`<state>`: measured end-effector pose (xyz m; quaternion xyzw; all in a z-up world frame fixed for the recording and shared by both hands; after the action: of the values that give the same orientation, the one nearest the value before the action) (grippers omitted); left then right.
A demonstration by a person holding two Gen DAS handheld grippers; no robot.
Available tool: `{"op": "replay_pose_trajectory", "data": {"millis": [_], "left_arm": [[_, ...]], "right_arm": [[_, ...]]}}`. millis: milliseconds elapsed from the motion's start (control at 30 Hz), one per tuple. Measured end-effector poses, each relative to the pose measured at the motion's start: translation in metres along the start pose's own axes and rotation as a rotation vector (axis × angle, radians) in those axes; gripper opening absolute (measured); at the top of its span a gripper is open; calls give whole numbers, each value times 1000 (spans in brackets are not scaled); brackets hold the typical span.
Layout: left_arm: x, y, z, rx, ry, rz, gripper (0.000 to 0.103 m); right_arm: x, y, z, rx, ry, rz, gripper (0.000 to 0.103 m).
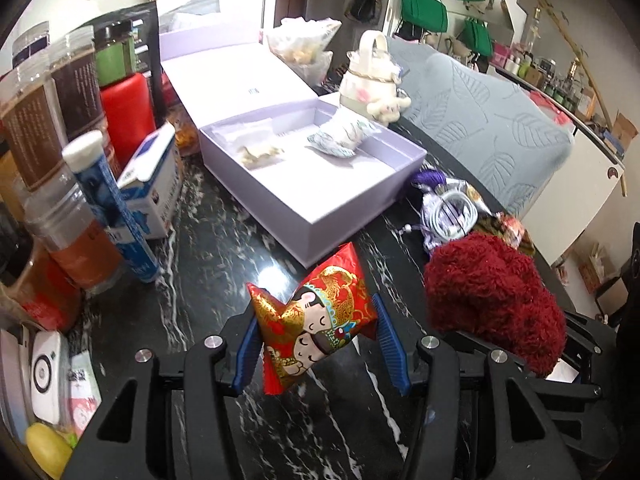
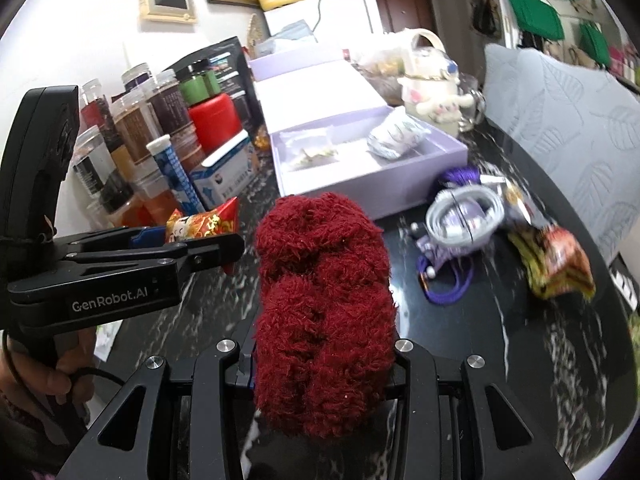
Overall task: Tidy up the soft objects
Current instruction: 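Carry the red-gold pouch and red fuzzy item over the lavender box with both tools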
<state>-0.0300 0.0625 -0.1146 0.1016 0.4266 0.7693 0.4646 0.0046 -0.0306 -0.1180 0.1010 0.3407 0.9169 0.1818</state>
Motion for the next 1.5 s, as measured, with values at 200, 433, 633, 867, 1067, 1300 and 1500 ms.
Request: {"op": "replay_pose_trajectory", "data": {"millis": [200,433,633,867,1067,1300,1500], "left_arm": [[4,3,22,-31,6,-7,52],[4,7,51,-74,5,-18,52],[2,12,81,-121,2,-24,52],[-5,17,116,-175,-2,-33,52],[-13,14,142,-198,-3,-44,52],[-22,8,177,-229,-5,-31,52],[-25,-6,204,-237,-10,-23,52]], "right_arm": [[0,2,29,-34,43,6,37],[-6,1,61,-72,85,-18,37],[-9,5,92,-118,136,-28,37],[-16,3,123,-149,168,-30,37],[-27,5,151,-177,199,-28,37],[-43,1,184,-209,213,-31,37],[-59,-10,210,-225,214,-38,37]]}}
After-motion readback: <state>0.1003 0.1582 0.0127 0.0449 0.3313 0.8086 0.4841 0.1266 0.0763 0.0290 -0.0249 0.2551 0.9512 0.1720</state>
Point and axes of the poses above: each gripper's, at about its wrist camera, not at the fingertips, and y roughly against the way its jaws point, x to its left, z to its top, the point moved 9 cm from there along -y, roughly the way its jaws point, and after that the axes turned 11 degrees about y, right-handed, at the moved point
